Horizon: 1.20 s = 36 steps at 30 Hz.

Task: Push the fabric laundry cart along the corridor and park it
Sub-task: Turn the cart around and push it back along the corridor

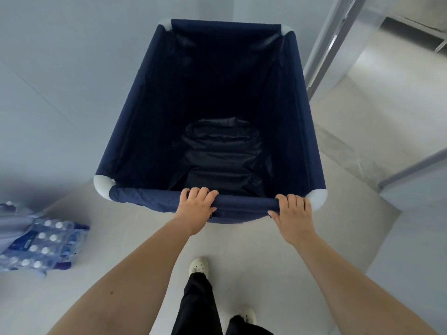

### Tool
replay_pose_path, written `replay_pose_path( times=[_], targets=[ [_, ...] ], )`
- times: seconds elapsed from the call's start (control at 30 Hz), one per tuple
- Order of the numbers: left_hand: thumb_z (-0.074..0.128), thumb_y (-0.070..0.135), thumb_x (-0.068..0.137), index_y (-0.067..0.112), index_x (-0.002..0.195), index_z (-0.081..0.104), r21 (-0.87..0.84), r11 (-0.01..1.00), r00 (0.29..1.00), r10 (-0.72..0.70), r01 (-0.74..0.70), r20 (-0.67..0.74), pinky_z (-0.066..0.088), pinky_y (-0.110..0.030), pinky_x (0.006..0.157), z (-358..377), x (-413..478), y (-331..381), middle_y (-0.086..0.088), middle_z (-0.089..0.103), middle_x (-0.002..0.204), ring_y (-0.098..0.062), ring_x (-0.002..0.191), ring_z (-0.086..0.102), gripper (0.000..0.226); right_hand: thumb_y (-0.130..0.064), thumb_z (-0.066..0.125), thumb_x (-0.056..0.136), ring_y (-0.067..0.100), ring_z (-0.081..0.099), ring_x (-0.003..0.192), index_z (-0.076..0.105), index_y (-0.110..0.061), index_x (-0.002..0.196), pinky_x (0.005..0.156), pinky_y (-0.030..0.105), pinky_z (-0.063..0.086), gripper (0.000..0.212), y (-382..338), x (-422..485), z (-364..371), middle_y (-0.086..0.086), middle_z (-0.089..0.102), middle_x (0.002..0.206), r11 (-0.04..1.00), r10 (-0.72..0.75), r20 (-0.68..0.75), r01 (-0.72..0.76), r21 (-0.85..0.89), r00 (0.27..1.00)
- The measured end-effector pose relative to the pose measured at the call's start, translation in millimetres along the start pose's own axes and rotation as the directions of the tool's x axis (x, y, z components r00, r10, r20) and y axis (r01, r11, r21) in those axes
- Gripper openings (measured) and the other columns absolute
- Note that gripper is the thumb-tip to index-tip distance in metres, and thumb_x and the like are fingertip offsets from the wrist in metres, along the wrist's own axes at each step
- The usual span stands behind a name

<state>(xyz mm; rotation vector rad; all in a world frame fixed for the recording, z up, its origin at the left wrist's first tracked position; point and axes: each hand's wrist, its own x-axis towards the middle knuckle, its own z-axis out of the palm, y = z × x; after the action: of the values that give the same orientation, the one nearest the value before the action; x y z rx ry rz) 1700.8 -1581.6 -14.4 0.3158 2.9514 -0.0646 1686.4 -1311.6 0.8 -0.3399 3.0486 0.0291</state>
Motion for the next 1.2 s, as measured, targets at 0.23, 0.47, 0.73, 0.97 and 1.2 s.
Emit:
replay_pose_path(
  times=[0.23,0.47,0.73,0.97,1.2],
  targets=[
    [0.031,0.042,0.098,0.022,0.137,0.025,-0.021,0.998,0.998,0.061,-0.060,0.035,0.025,-0.041,0.105,-13,56,-35,-0.001,0.043,0.130,-0.025,0.116,0.039,0.045,-0.034,0.076,0.073,0.037,0.058,0.078,0.062,-0.003,0.104,0.080,0.049,0.048,0.046,-16,44,-4,0.017,0.062,0.085,0.996,0.092,-0.003,-0.092,-0.018,0.996],
    [0.031,0.041,0.098,0.022,0.138,0.024,0.000,0.990,0.990,0.138,-0.138,0.032,0.024,-0.040,0.105,-21,114,-66,-0.001,0.042,0.130,-0.025,0.117,0.039,0.045,-0.034,0.074,0.076,0.038,0.058,0.080,0.061,-0.002,0.106,0.083,0.049,0.048,0.046,-27,89,-7,0.017,0.062,0.086,0.983,0.185,-0.003,-0.185,0.006,0.983],
    [0.031,0.040,0.098,0.022,0.138,0.025,0.034,0.982,0.983,0.183,-0.184,0.027,0.022,-0.040,0.108,-30,178,-89,-0.001,0.042,0.131,-0.024,0.120,0.037,0.045,-0.034,0.069,0.080,0.038,0.057,0.083,0.059,-0.003,0.109,0.087,0.050,0.045,0.044,-28,139,-8,0.018,0.061,0.090,0.968,0.246,-0.004,-0.246,0.042,0.969],
    [0.033,0.036,0.098,0.019,0.139,0.025,0.035,0.983,0.983,0.177,-0.179,0.055,0.014,-0.046,0.113,-41,231,-99,-0.005,0.040,0.134,-0.026,0.124,0.034,0.044,-0.032,0.067,0.082,0.038,0.056,0.086,0.057,-0.003,0.113,0.089,0.050,0.044,0.043,-22,181,-11,0.017,0.061,0.093,0.962,0.263,-0.005,-0.262,0.078,0.965],
    [0.041,0.034,0.096,0.017,0.133,0.039,0.046,0.975,0.976,0.215,-0.216,0.019,0.020,-0.047,0.110,-43,248,-112,-0.007,0.050,0.124,-0.029,0.115,0.044,0.042,-0.032,0.071,0.077,0.035,0.058,0.084,0.058,-0.006,0.110,0.086,0.048,0.048,0.044,-26,192,-2,0.014,0.063,0.093,0.963,0.264,-0.025,-0.262,0.062,0.964]
  ],
)
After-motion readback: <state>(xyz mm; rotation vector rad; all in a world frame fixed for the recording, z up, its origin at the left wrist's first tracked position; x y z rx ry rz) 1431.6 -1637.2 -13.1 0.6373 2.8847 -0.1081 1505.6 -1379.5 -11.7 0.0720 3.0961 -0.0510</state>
